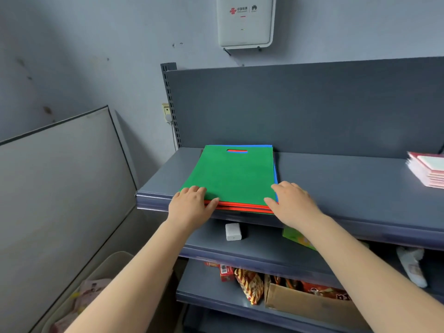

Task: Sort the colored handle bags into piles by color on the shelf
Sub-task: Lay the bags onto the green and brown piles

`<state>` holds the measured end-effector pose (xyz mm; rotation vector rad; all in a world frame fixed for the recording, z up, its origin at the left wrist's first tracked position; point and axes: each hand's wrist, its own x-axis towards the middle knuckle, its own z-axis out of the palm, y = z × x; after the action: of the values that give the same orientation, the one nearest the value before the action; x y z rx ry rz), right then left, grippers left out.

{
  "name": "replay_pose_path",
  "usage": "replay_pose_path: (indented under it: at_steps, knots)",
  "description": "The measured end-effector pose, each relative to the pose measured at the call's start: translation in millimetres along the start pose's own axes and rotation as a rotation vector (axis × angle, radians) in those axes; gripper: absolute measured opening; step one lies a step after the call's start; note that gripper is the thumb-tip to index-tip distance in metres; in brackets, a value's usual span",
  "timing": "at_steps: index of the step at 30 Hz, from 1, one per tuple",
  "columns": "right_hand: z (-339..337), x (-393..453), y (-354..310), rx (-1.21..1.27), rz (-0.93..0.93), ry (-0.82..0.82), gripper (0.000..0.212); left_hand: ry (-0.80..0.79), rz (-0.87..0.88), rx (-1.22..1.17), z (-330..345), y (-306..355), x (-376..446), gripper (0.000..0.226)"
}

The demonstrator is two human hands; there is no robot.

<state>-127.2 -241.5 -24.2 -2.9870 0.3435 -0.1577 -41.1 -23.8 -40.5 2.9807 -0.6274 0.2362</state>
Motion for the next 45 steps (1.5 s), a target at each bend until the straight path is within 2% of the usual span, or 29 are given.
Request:
replay_pose_path:
  at_steps: [5, 10, 13, 17, 20, 22, 24, 31, 33, 37, 45]
  knots:
    - [18.4, 29.1, 11.3, 0.086, 0.076, -0.043, 0.052, -0.005, 0.031, -0.06, 18.1, -3.1, 14.2, 0.055]
    - [28.4, 44.3, 21.0, 0.187, 0.193, -0.008, 0.045, 0.073, 0.119, -0.101, 28.2, -2.5, 19.1, 0.05]
    - [31.3, 47.9, 28.4, 0.266, 0.3, 0.02, 0.043, 0.066, 0.163, -0.13, 30.2, 1.4, 23.9, 0.053]
    - [31.9, 51.0, 34.8, 0.426, 0.356, 0.145, 0.029, 0.028, 0.227, -0.138, 31.8, 3.5, 35.3, 0.05]
    - [35.0, 52.0, 38.4, 0.483, 0.341, 0.267, 0.021, -0.033, 0.246, -0.24, 28.3, -0.8, 44.7, 0.044]
    - [36.5, 53.7, 42.2, 0.516, 0.35, 0.359, 0.011, -0.055, 0.187, -0.327, 26.2, -6.8, 53.4, 0.041]
    - [37.0, 55.0, 47.1, 0.543, 0.373, 0.443, 0.004, -0.058, 0.119, -0.307, 27.0, -14.6, 63.7, 0.041]
    - [41.6, 64.9, 48.7, 0.7, 0.414, 0.58, 0.016, -0.117, -0.144, -0.343, 31.8, -52.7, 95.4, 0.068]
    - [42.1, 66.2, 49.4, 0.771, 0.417, 0.623, 0.019, -0.141, -0.21, -0.307, 31.8, -59.8, 100.2, 0.068]
    - [44.4, 63.9, 49.8, 0.888, 0.394, 0.623, 0.022, -0.109, -0.286, -0.342, 29.8, -67.5, 101.3, 0.051]
    - [42.8, 54.3, 36.9, 1.094, 0.317, 0.571, 0.026, 0.167, -0.275, -0.447, 17.0, -64.7, 85.3, 0.009]
